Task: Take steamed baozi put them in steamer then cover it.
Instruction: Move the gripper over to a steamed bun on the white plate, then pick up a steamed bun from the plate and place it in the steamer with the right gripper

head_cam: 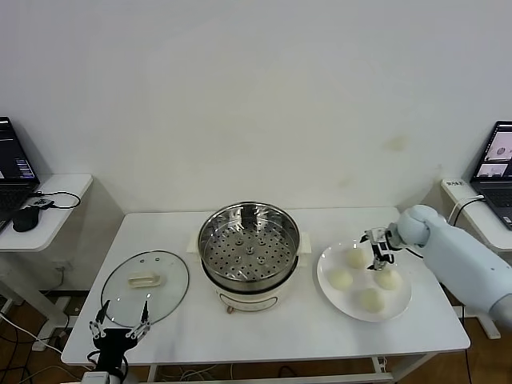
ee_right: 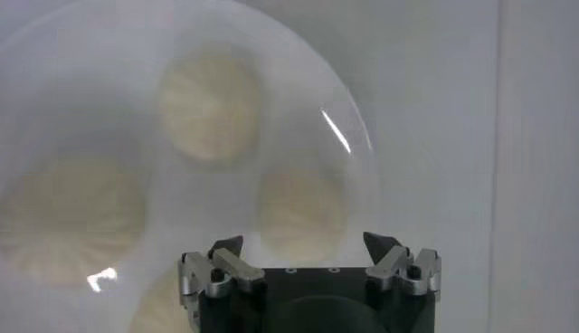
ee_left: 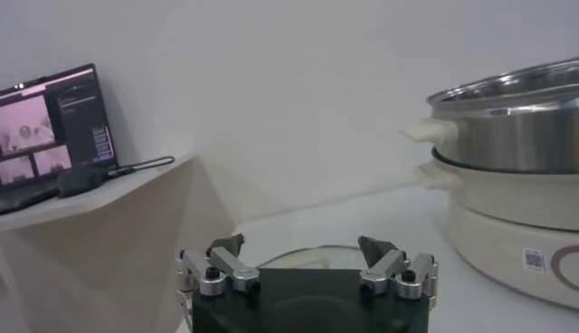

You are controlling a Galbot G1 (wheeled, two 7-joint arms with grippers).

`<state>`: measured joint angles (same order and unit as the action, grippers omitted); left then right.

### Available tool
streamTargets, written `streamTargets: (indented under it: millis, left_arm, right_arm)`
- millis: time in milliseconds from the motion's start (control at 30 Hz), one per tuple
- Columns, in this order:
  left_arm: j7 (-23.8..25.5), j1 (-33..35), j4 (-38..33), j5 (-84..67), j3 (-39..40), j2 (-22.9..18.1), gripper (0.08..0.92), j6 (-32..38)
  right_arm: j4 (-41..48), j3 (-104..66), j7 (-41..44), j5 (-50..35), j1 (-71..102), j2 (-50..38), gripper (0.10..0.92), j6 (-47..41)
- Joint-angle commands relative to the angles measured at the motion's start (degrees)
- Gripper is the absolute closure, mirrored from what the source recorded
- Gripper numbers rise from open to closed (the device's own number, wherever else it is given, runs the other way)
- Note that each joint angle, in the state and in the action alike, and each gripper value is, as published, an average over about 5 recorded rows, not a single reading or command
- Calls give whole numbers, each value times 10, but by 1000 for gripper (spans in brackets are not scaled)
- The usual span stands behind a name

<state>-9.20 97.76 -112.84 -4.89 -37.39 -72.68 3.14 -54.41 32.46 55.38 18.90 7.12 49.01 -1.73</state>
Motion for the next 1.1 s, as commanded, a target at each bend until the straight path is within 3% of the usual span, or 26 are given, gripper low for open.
streamTargets:
  millis: [33, 667, 1100]
  left_arm:
    - [0, -1, 1, 0, 0, 2, 177, 0]
    - [-3, -3, 0, 0, 0, 6, 177, 0]
    - [-3, -10, -1, -4, 4, 12, 177, -2]
  right_arm:
    - [36, 21, 6, 3, -17, 28, 223, -2]
    - [51, 18, 12, 15, -16, 41, 403, -9]
    - [-36, 52, 22, -61, -69, -14, 423, -9]
